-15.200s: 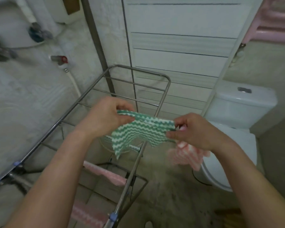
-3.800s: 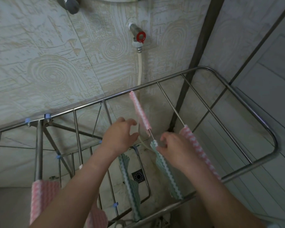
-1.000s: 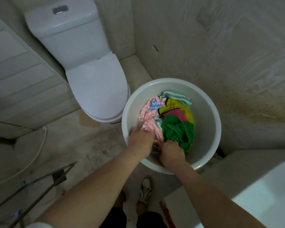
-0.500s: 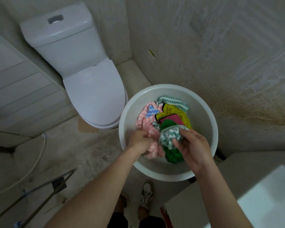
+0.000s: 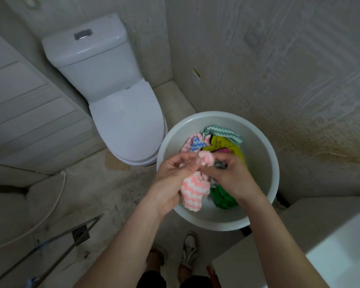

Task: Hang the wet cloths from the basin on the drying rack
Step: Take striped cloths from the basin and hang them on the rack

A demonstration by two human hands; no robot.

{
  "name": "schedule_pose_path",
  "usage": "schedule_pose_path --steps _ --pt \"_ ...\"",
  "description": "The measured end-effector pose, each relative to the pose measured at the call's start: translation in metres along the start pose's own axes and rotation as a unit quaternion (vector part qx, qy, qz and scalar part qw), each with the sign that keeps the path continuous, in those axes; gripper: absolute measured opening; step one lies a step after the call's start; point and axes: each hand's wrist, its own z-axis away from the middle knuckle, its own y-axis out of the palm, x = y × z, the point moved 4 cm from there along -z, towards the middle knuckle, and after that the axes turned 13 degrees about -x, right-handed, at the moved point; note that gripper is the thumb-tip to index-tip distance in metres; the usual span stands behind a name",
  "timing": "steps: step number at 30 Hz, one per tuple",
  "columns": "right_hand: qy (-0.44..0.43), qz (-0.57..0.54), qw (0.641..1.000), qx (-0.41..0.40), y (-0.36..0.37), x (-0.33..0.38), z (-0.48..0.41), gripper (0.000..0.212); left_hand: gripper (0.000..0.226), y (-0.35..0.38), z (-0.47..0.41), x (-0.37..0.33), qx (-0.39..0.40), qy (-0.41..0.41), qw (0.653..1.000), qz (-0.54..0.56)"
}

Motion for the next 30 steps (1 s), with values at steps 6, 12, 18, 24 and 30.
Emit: schedule_pose_path --steps 6,12,18,24,30 --pt "0.264 -0.303 0.911 -0.095 -0.014 0.002 0.008 0.024 0.033 -0.020 0.017 -0.023 -0.007 0.015 0.999 0.051" --pt "0.209 -0.334 0.918 -0.037 -0.006 0.031 0.022 0.030 0.020 -0.037 0.049 -0.052 -0.113 0.256 0.954 -0.111" --pt "0.120 -0.279 0.953 0.025 0.023 0.069 0.045 0.027 0.025 -0.016 0.091 -0.057 -0.073 0.309 0.910 -0.268" --pt "0.054 -0.245 0.959 0.129 0.052 0.095 0.067 0.023 0.009 -0.049 0.124 -0.075 -0.117 0.336 0.903 -0.242" --pt "0.011 -0.158 0.961 0.227 0.095 0.117 0.088 0.024 0.023 -0.098 0.160 -0.086 -0.128 0.288 0.942 -0.117"
